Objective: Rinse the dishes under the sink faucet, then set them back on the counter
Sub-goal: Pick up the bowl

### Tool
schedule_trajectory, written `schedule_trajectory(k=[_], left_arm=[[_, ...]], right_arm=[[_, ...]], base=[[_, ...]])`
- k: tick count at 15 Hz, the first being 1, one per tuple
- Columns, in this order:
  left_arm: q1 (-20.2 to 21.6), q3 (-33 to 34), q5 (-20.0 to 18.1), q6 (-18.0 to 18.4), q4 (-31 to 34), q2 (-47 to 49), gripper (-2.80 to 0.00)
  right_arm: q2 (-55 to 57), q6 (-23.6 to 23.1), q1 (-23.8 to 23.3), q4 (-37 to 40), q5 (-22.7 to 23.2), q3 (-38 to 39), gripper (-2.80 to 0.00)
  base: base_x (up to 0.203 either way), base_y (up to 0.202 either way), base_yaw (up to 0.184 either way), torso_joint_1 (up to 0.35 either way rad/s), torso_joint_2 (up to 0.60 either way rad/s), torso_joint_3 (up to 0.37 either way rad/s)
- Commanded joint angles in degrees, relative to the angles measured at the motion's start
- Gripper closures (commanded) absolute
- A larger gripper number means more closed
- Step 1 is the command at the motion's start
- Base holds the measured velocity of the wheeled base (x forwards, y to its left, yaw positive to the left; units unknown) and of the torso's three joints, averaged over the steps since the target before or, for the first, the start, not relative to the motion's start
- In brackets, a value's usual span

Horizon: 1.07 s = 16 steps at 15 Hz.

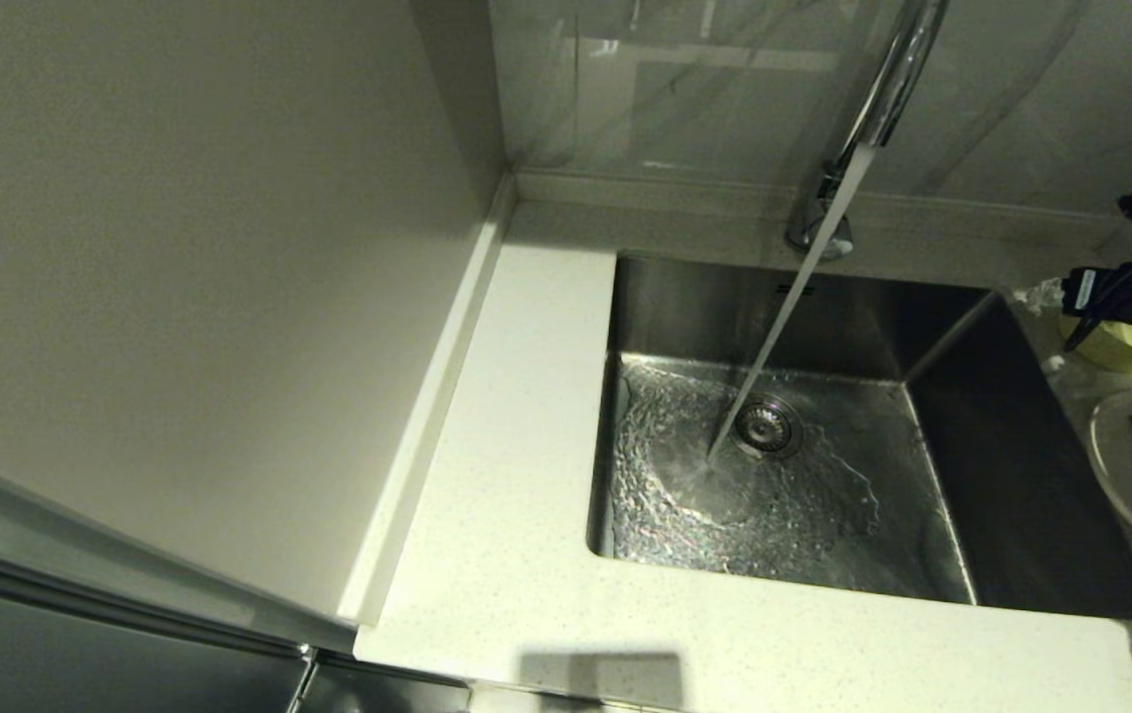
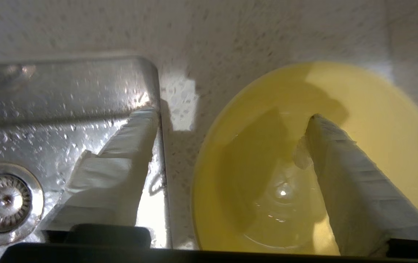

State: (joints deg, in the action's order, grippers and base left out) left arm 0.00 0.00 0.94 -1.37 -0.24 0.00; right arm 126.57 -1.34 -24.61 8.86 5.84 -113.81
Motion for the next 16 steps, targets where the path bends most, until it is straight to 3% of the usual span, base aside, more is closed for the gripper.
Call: schedule_trajectory(k=[1,12,14,16], left_arm=[[0.0,0.0,0.0,0.0,0.0,-0.1,0.00],[0.0,0.0,0.0,0.0,0.0,-0.1,0.00],[0.0,0.0,0.0,0.0,0.0,-0.1,0.00],[0.0,0.0,0.0,0.0,0.0,-0.1,0.00]], right_arm=[[1.0,-0.1,0.0,0.1,0.0,0.0,0.00],[-1.7,-0.1,0.5,0.7,0.1,0.1,0.00],[-4.9,-2.4,2.1,0.6,0.5,1.8,0.00],[-9.9,-6.9,3.9,-1.3,1.9,8.6,0.00]], base=[[0.000,0.000,0.000,0.000,0.00,0.000],[0.000,0.000,0.000,0.000,0.00,0.000],[0.000,0.000,0.000,0.000,0.00,0.000],[0.000,0.000,0.000,0.000,0.00,0.000]])
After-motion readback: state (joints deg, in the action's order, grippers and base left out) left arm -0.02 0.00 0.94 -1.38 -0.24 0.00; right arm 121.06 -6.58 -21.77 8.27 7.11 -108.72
